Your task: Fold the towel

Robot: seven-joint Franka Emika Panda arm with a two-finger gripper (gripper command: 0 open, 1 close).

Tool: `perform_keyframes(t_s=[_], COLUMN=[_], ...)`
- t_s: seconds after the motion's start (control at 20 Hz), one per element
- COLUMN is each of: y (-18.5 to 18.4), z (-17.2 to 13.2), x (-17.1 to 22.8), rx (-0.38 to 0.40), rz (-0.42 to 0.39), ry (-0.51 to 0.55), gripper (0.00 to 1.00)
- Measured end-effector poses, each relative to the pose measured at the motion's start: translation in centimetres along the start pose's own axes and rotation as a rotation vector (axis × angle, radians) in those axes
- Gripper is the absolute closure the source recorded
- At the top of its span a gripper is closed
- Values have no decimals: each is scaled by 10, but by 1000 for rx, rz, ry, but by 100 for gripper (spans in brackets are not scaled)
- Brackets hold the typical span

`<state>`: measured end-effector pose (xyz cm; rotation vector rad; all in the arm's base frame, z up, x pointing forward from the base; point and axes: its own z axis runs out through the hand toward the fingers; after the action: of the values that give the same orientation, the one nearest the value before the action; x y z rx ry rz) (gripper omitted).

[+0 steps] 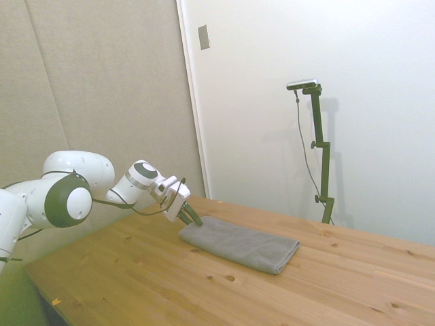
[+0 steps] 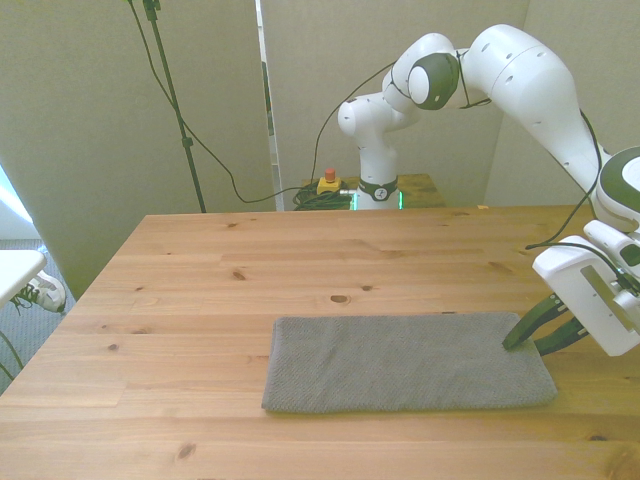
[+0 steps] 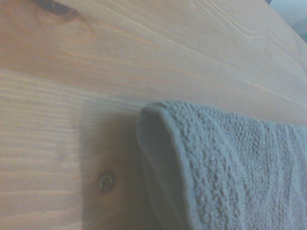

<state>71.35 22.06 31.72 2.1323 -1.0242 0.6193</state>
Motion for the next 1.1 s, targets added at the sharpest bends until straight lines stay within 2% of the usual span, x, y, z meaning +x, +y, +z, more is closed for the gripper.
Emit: perform_keyframes(t_s=[0.25,0.45,0.75,1.1], y=[3,18,70,141], z=[-3,-13,-24,-12], x=[4,27,80,129], rx=[15,47,101,160], rz=[3,31,93,170], ry=[-2,-8,-37,-98], gripper=[100,100,100,100])
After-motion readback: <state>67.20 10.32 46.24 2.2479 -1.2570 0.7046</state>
